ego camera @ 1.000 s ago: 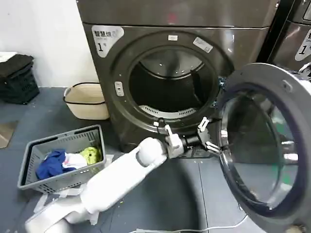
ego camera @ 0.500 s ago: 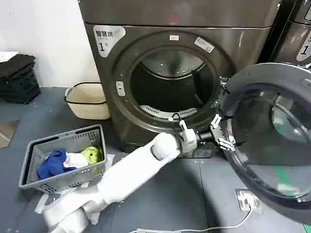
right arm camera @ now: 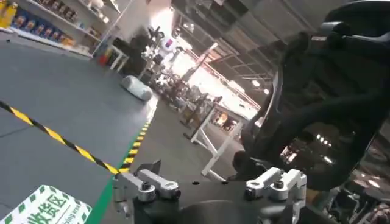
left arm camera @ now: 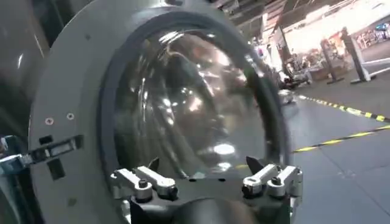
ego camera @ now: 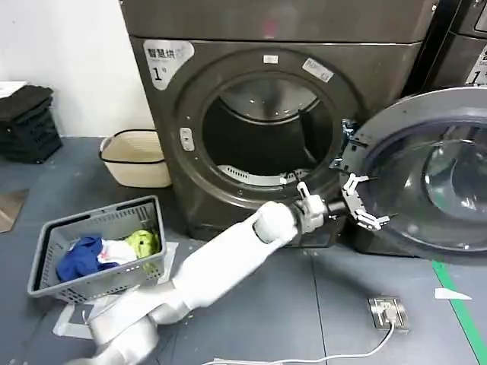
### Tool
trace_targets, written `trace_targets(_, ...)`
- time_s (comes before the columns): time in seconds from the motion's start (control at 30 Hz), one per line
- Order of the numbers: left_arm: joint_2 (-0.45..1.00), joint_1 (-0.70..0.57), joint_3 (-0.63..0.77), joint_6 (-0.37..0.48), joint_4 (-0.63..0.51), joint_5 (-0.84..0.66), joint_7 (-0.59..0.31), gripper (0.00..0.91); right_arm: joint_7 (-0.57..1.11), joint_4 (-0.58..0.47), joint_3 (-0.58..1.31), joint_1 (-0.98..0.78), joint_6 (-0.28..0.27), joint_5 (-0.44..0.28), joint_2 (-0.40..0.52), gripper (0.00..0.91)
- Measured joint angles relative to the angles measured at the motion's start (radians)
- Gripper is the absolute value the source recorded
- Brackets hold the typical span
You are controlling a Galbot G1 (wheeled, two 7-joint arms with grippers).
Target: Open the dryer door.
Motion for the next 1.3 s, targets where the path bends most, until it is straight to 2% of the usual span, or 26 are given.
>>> trace_targets(0.57,-0.008,-0.006,0.007,-0.004,0.014,0.0,0.004,0.907,-0.007,0.014,-0.01,0.006,0.004,0.001,0.0,0.907)
trace_targets(0.73,0.01,0.008,0.013,0.042,-0.016,-0.024,0.0,0.907,-0.017,0.024,-0.01,0.006,0.004,0.004,0.0,0.907)
trace_targets(0.87,0.05,0.036,0.012,0.107,-0.093,-0.041,-0.023,0.907,-0.032,0.028,-0.008,0.007,0.008,0.014,0.0,0.907)
trace_targets(1.17,0.241,0.137,-0.019,0.274,-0.382,-0.091,-0.117,0.907,-0.042,0.06,-0.012,0.017,0.0,0.036,0.0,0.907)
trace_targets(1.3,0.343,0.206,-0.072,0.391,-0.517,-0.147,-0.18,0.907,-0.049,0.077,-0.019,0.019,-0.005,0.043,0.0,0.907)
